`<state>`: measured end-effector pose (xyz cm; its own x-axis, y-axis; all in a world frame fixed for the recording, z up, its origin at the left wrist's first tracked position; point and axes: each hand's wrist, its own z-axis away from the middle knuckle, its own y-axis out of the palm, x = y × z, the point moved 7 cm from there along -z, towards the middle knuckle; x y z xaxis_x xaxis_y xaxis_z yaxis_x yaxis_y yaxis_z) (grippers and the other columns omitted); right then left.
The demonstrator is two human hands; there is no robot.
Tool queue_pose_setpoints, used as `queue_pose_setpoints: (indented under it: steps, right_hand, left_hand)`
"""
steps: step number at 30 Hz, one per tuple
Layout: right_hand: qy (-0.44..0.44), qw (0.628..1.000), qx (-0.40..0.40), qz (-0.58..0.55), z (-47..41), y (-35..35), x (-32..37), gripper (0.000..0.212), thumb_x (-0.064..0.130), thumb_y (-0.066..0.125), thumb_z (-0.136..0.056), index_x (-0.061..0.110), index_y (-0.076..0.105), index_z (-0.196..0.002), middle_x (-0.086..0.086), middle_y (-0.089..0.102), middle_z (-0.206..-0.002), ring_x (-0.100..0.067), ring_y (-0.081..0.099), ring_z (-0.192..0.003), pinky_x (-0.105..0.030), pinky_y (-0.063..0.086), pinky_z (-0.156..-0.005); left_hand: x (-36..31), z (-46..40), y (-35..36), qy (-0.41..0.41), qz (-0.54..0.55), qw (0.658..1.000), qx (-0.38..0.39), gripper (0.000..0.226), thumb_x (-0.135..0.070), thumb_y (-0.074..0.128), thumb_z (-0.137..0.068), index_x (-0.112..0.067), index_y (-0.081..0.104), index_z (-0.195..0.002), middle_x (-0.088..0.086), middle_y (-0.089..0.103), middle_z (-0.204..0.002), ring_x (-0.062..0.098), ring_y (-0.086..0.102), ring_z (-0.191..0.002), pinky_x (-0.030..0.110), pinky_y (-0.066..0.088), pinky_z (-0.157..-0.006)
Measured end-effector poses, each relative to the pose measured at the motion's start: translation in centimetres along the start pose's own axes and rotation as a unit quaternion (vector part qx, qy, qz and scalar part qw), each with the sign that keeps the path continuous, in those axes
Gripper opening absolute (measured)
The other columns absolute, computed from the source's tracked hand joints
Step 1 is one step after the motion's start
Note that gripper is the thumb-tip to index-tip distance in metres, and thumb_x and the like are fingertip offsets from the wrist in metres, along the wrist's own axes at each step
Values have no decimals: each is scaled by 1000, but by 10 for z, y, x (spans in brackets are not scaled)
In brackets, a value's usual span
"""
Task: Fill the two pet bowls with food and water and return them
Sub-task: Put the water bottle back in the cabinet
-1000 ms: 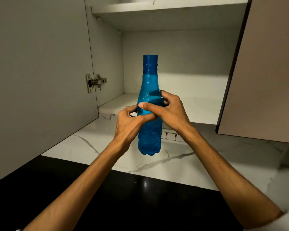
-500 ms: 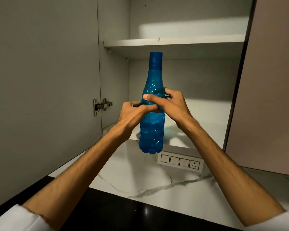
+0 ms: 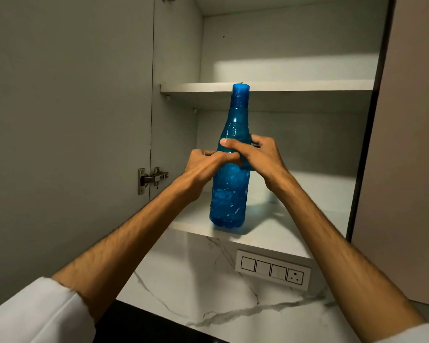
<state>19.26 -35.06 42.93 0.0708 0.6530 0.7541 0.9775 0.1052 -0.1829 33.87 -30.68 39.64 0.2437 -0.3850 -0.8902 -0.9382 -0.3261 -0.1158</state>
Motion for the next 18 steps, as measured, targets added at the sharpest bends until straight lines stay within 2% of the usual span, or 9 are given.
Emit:
queue_pose_setpoints:
  steps: [4, 7, 11, 18]
  right_hand:
    - [-2, 1000, 2, 1, -10, -4, -6, 40, 48, 88, -77, 23, 79, -107, 3, 81, -97, -15, 78, -90, -42, 65, -86]
    - [-11, 1000, 3, 10, -15, -6, -12, 42, 46, 88, -78, 21, 77, -111, 3, 80, -100, -15, 77, -93, -41, 65, -87]
    - [-13, 1000, 1, 19, -23, -9, -25, 44, 46, 87, -79, 21, 76, -113, 3, 79, -103, -14, 76, -95, -41, 65, -87]
    - [0, 1000, -2, 17, -44, -15, -48, 42, 49, 89, -75, 23, 78, -106, 4, 80, -96, -13, 78, -88, -40, 66, -83]
  left_hand:
    - [3, -10, 7, 2, 11, 1000, 3, 48, -38, 86, -68, -10, 71, -105, 1, 75, -99, 10, 69, -88, 20, 45, -65]
    - [8, -16, 11, 3, 7, 1000, 3, 36, -36, 86, -70, -15, 71, -95, -3, 75, -93, 5, 67, -82, 16, 44, -61]
    - [19, -26, 19, -6, 15, 1000, -3, 32, -34, 85, -70, -17, 67, -91, -4, 72, -92, 7, 66, -84, 19, 42, -64]
    - [29, -48, 30, -19, 14, 1000, -3, 44, -35, 85, -69, -12, 69, -103, 2, 74, -99, 15, 67, -92, 26, 44, -67]
